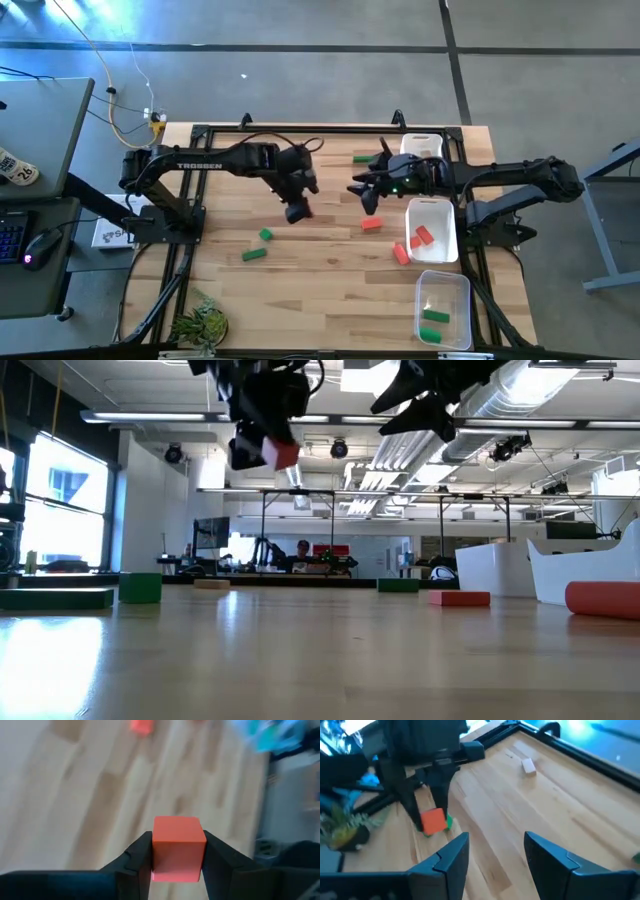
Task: Sort & place blocks by color
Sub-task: Put the orange block into the bottom white bin
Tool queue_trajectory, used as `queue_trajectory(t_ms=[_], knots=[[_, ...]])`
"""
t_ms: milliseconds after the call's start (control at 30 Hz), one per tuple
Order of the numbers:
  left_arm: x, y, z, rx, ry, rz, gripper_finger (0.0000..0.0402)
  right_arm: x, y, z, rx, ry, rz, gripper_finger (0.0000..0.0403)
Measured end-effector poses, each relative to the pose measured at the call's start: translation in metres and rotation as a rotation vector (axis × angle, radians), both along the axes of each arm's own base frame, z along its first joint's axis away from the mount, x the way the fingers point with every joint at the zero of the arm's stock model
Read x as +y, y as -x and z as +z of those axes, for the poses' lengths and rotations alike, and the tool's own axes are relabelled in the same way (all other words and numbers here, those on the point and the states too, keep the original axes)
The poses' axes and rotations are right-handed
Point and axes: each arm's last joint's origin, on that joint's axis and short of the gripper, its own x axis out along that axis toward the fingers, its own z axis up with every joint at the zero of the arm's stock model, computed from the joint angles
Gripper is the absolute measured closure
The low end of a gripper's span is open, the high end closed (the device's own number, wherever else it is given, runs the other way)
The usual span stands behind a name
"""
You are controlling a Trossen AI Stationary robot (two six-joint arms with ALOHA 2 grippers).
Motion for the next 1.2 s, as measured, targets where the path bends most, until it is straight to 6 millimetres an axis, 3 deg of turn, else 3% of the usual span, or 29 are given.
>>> queue_trajectory(t_ms=[233,467,633,1200], knots=[[0.0,-0.014,0.012,-0.179,0.169,0.01,0.0294,0.013,-0.001,0.002,0.024,0.204,0.157,0.0226],[0.015,-0.019,0.024,-0.303,0.291,0.048,0.0293,0.03,-0.005,0.01,-0.052,0.39,0.291,0.0226],[0.026,-0.019,0.031,-0.365,0.36,0.076,0.0292,0.035,-0.007,0.018,-0.106,0.494,0.281,0.0226],[0.047,-0.021,0.049,-0.515,0.459,0.164,0.0293,0.036,-0.008,0.023,-0.149,0.524,0.252,0.0226]])
